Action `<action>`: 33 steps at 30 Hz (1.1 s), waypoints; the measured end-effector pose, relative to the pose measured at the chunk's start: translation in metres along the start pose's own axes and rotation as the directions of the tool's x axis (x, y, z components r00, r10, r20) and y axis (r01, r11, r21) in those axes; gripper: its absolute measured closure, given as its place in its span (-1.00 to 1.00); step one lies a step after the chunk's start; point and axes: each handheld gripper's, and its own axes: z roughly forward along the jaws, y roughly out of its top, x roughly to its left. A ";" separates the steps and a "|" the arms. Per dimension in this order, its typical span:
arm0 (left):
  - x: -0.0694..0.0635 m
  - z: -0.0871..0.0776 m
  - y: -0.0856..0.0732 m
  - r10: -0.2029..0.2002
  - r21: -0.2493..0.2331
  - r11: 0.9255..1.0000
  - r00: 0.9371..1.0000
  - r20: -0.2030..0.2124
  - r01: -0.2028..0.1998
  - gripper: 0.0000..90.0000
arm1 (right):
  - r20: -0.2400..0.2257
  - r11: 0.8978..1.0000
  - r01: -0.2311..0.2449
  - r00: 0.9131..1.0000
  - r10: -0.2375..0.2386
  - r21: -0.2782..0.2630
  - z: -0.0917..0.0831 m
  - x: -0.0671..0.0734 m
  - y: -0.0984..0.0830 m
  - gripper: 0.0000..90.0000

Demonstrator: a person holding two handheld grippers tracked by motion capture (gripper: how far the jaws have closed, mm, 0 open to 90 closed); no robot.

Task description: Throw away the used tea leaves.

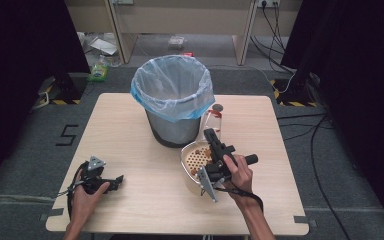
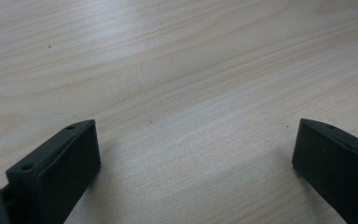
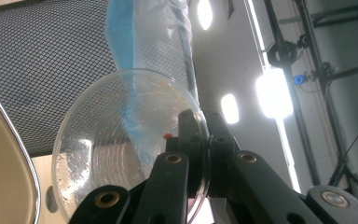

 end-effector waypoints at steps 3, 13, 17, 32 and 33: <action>0.000 0.000 0.000 0.000 0.000 1.000 1.000 0.000 0.000 -1.00 | -0.020 0.996 -0.084 0.996 0.084 0.016 0.001 -0.004 -0.004 0.96; 0.000 0.000 0.000 0.000 0.000 1.000 1.000 0.000 0.000 -1.00 | -0.084 0.864 -0.496 0.861 0.502 0.083 0.005 -0.032 -0.027 0.96; 0.000 0.000 0.000 0.000 0.000 1.000 1.000 0.000 0.000 -1.00 | -0.114 0.803 -0.581 0.796 0.595 0.134 0.012 -0.033 -0.037 0.96; 0.000 0.000 0.000 0.000 0.000 1.000 1.000 0.000 0.000 -1.00 | -0.103 0.679 -0.711 0.673 0.732 0.181 0.031 -0.061 -0.065 0.96; 0.000 0.000 0.000 0.000 0.000 1.000 1.000 0.000 0.000 -1.00 | -0.103 0.679 -0.711 0.673 0.732 0.181 0.031 -0.061 -0.065 0.96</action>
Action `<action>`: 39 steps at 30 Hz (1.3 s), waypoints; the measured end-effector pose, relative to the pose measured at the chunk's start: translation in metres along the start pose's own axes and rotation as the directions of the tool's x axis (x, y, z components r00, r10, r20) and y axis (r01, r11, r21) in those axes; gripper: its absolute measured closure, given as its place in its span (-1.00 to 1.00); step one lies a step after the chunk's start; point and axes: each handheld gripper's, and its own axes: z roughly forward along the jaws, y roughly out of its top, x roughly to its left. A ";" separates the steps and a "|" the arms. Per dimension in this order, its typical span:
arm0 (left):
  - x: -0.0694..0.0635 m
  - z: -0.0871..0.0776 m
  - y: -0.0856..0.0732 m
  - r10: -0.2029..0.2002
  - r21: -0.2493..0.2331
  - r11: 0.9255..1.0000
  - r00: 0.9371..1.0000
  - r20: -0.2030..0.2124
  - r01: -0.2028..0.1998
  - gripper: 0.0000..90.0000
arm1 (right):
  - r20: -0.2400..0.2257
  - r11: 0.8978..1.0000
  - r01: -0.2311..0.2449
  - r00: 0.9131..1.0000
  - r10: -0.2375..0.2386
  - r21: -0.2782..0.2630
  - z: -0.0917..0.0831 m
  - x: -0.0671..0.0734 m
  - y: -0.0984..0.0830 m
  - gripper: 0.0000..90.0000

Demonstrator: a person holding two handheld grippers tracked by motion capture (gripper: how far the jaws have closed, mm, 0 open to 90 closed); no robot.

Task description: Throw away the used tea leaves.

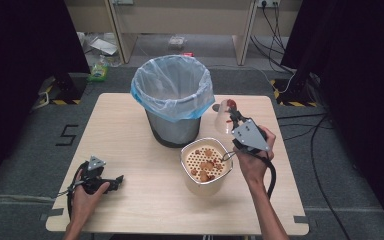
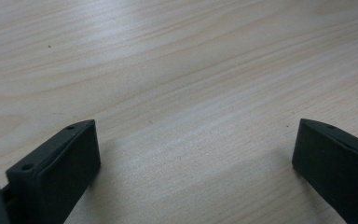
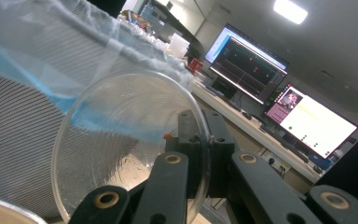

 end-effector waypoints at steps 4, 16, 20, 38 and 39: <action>0.000 0.000 0.000 0.000 0.000 1.000 1.000 0.000 0.000 -1.00 | -0.008 0.999 -0.041 0.999 0.041 0.022 0.011 -0.015 0.005 0.96; 0.000 0.000 0.000 -0.001 0.000 1.000 1.000 0.001 0.001 -1.00 | -0.005 0.994 -0.110 0.994 0.111 0.023 0.031 -0.040 0.027 0.95; 0.000 0.000 0.000 -0.003 0.000 1.000 1.000 0.002 0.003 -1.00 | -0.008 0.993 -0.117 0.993 0.117 0.023 0.038 -0.045 0.039 0.95; 0.000 0.000 0.000 -0.003 0.000 1.000 1.000 0.003 0.003 -1.00 | -0.074 0.995 -0.096 0.993 0.095 -0.012 0.086 -0.042 0.102 0.95; 0.000 0.000 0.000 -0.002 0.001 1.000 1.000 0.002 0.002 -1.00 | -0.084 0.996 -0.090 0.993 0.089 -0.015 0.090 -0.039 0.106 0.95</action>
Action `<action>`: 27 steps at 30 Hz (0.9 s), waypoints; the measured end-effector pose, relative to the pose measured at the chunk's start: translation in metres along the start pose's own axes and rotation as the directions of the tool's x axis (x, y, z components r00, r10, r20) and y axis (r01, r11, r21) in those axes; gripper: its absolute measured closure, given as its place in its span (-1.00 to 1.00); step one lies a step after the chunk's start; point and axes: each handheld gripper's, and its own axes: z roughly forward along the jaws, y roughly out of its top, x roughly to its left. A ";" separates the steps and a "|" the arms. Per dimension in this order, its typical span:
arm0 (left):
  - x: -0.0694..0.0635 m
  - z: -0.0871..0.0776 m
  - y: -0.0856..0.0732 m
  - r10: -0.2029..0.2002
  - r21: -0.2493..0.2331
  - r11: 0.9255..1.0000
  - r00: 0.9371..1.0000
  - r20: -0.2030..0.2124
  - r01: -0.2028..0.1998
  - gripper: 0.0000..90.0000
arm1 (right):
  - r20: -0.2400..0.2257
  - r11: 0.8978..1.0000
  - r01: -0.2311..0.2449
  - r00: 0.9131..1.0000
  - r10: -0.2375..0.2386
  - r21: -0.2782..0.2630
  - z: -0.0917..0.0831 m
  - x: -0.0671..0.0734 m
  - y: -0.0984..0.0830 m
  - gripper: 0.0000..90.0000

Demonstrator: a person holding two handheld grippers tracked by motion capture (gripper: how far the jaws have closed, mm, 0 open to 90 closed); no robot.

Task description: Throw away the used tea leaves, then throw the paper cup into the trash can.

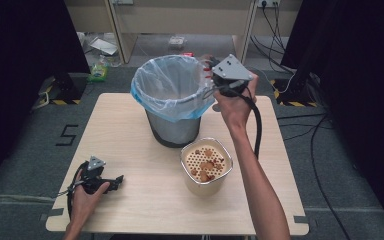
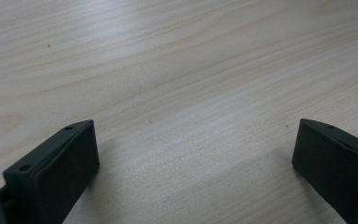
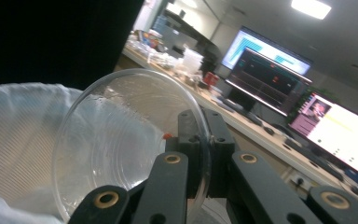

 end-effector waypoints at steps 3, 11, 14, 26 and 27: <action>0.000 0.000 0.000 0.000 0.000 1.000 1.000 0.000 0.000 -1.00 | -0.024 1.000 0.009 1.000 -0.009 -0.003 0.009 0.009 0.009 0.95; 0.000 0.000 0.000 0.000 0.000 1.000 1.000 0.000 0.000 -1.00 | -0.088 0.999 0.042 0.995 -0.040 0.012 0.032 0.031 0.017 0.95; 0.000 0.000 0.000 0.000 0.000 1.000 1.000 0.000 0.000 -1.00 | -0.119 0.998 0.054 0.992 -0.048 0.045 0.048 0.041 0.016 0.94; 0.000 0.000 0.000 0.005 0.001 1.000 1.000 0.000 -0.005 -1.00 | -0.142 0.992 0.009 0.990 0.009 0.126 0.079 0.049 0.013 0.62; 0.000 0.000 0.000 0.005 0.001 1.000 1.000 0.000 -0.005 -1.00 | -0.139 0.992 0.004 0.990 0.013 0.127 0.078 0.048 0.014 0.59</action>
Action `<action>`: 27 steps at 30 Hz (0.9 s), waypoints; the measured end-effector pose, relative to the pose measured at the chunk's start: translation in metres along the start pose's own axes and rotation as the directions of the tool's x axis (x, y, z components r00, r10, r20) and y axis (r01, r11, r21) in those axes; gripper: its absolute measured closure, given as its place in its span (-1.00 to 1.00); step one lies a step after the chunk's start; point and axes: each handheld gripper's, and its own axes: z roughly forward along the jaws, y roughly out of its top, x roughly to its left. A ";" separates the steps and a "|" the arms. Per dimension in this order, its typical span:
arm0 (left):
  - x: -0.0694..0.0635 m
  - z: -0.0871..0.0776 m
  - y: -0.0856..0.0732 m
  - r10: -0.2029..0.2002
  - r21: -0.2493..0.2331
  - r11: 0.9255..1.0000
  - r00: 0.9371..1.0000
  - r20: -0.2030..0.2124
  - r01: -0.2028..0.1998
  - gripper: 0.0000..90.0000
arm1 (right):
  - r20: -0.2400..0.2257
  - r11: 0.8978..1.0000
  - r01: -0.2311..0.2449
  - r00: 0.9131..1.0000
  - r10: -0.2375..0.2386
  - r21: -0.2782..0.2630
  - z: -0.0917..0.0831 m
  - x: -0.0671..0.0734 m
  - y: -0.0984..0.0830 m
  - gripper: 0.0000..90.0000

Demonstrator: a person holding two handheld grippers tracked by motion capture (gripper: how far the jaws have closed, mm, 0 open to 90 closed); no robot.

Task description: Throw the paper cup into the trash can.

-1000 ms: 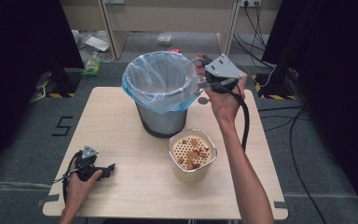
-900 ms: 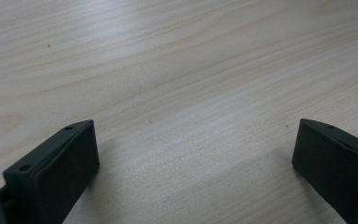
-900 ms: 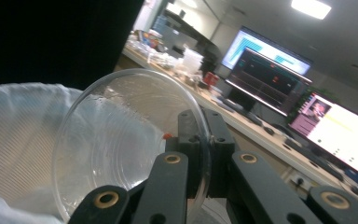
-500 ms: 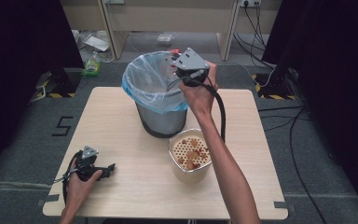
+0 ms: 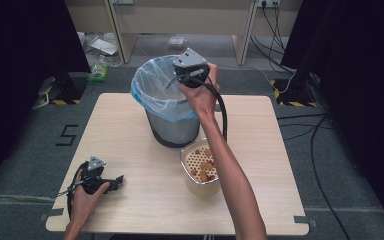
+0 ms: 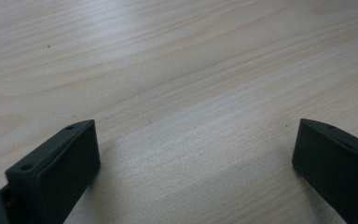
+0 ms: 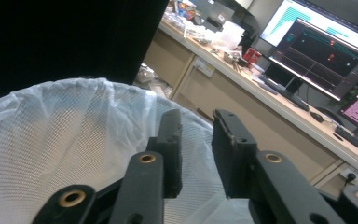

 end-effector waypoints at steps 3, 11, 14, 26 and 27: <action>0.000 0.000 0.000 0.000 0.000 1.000 1.000 0.000 0.000 -1.00 | 0.006 1.000 -0.007 1.000 0.007 0.000 -0.004 -0.004 0.001 0.55; 0.000 0.000 0.000 0.001 0.000 1.000 1.000 0.001 -0.001 -1.00 | 0.036 0.995 -0.104 0.994 0.104 0.009 -0.040 -0.032 -0.015 0.19; 0.000 0.000 0.000 0.002 0.000 1.000 1.000 -0.001 -0.002 -1.00 | 0.037 0.989 -0.148 0.988 0.147 0.009 -0.050 -0.039 -0.023 0.09; 0.000 0.000 0.000 0.001 0.000 1.000 1.000 -0.001 -0.001 -1.00 | 0.074 0.949 -0.299 0.953 0.293 0.099 -0.103 -0.070 -0.100 -0.17; 0.000 0.000 0.000 0.001 0.000 1.000 1.000 -0.001 -0.001 -1.00 | 0.076 0.946 -0.307 0.951 0.300 0.107 -0.106 -0.070 -0.106 -0.18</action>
